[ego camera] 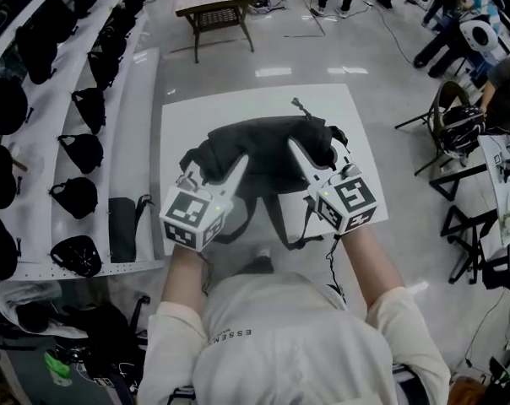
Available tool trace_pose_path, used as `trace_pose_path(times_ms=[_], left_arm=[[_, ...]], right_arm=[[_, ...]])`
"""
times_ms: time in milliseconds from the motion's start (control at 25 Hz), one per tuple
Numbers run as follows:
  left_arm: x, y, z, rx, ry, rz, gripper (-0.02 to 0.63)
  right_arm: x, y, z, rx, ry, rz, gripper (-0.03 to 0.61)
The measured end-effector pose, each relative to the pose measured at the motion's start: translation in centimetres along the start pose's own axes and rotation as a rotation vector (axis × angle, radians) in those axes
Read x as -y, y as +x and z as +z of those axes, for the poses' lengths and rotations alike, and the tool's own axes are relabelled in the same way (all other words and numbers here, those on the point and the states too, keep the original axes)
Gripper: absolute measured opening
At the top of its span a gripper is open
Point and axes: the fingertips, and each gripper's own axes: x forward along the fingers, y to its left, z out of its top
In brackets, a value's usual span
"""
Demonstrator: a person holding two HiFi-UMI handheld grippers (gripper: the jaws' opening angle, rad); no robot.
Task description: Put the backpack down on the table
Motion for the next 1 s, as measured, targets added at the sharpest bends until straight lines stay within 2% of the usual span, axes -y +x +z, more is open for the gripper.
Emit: trace_pose_path(times_ms=[280, 520, 760, 1000], left_arm=[[-6.9, 5.1, -0.1, 0.001, -0.011, -0.008, 0.074], [-10.8, 8.6, -0.4, -0.002, -0.009, -0.002, 0.074], [-13.3, 11.9, -1.7, 0.001, -0.012, -0.004, 0.074], [-13.7, 14.4, -3.9, -0.011, -0.022, -0.005, 0.074]], right_arm=[[4.1, 7.6, -0.6, -0.01, -0.001, 0.001, 0.107], [7.1, 12.0, -1.4, -0.015, 0.003, 0.01, 0.109], [9.6, 15.1, -3.2, -0.022, 0.002, 0.013, 0.109], [11.4, 16.2, -6.0, -0.042, 0.029, 0.025, 0.109]])
